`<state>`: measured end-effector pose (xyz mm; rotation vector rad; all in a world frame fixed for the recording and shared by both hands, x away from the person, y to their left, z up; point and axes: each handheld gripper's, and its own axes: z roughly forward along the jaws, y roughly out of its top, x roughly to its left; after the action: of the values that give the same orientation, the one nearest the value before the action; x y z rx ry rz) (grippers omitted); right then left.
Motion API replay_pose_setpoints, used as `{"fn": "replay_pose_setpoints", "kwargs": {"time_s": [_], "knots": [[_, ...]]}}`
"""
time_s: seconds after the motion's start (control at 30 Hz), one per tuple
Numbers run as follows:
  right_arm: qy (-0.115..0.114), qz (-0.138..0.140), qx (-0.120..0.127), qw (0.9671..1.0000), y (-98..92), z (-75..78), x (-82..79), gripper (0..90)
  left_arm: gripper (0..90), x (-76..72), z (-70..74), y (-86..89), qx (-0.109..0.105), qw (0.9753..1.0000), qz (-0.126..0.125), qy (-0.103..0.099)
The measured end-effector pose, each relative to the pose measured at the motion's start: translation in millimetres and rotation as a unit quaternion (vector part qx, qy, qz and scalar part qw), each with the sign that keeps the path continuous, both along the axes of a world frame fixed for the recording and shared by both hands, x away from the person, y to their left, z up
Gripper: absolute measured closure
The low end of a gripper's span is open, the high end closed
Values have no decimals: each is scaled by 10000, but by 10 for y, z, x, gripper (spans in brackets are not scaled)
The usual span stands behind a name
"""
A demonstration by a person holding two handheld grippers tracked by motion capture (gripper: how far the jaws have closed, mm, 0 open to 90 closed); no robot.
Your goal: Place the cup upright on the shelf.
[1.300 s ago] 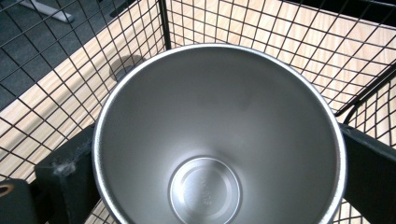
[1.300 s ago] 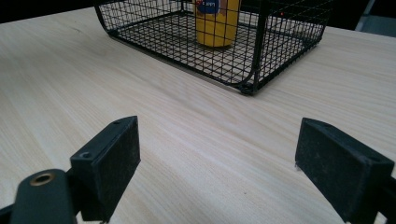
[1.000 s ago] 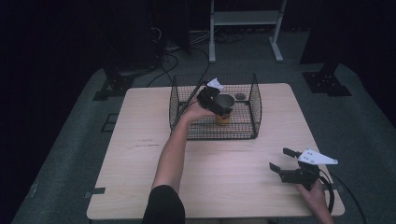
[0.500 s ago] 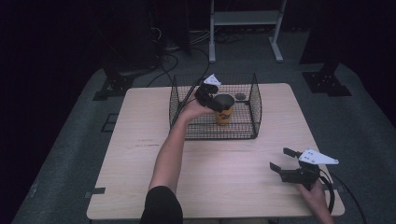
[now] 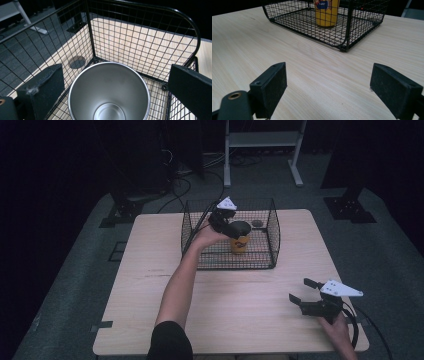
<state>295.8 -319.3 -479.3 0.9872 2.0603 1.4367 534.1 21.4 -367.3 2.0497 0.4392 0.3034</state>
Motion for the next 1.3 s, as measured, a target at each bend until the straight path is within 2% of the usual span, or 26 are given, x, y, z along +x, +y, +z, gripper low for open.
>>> {"fn": "replay_pose_setpoints", "kwargs": {"time_s": [0.23, 0.5, 0.63, 0.77, 0.9, 1.3], "knots": [[-11, -19, -12, 10000, 0, 0, -3, 130, 5, -67, 63, 53, -124, 9999, -28, -60], [-4, -27, 0, 10000, -2, 0, -2, 130, 6, -286, 173, 165, -317, 9992, -83, -217], [2, -45, 22, 10000, -6, 0, -1, 130, 7, -368, 200, 210, -304, 9992, -34, -253], [12, -56, 24, 10000, -7, -1, -2, 130, 6, -453, 198, 255, -503, 9984, -41, -241], [10, -64, 22, 10000, -8, 0, -2, 130, 6, -534, 182, 277, -617, 9977, -77, -256], [5, -84, 8, 10000, -6, 1, -3, 130, 6, -806, 167, 348, -865, 9955, -130, -358]]}}
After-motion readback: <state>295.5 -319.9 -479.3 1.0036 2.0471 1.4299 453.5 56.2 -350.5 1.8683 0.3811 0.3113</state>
